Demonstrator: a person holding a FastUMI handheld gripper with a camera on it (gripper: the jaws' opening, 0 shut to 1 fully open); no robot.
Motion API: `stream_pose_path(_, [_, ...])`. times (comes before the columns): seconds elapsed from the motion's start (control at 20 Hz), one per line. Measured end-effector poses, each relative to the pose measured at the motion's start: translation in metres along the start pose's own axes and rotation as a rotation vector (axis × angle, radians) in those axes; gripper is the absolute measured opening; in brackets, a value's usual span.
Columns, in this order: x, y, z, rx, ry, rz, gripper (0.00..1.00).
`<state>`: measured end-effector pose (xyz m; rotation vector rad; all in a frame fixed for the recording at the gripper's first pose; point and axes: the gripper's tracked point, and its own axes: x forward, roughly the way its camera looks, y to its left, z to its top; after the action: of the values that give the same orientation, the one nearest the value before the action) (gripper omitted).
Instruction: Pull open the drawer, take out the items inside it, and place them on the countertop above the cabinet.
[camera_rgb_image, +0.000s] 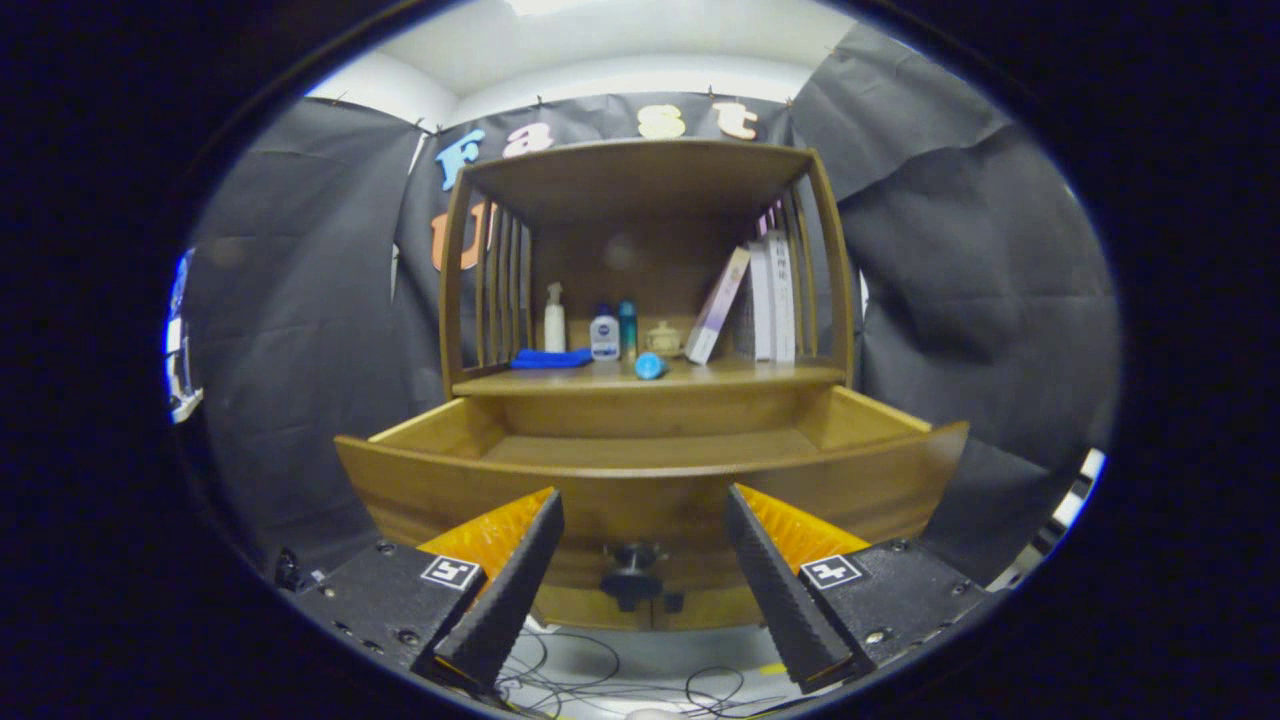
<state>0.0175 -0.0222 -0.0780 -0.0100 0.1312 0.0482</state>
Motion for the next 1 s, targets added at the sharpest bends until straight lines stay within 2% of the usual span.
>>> stream_pose_path(0.25, [0.015, 0.001, -0.039, -0.011, 0.084, 0.006, 1.0])
stream_pose_path(0.55, [0.03, -0.015, -0.038, 0.025, 0.077, -0.035, 1.0])
stream_pose_path(0.75, [0.036, -0.016, -0.043, -0.049, 0.057, -0.09, 1.0])
stream_pose_path(1.0, [0.048, -0.016, -0.038, -0.037, 0.056, -0.07, 0.99])
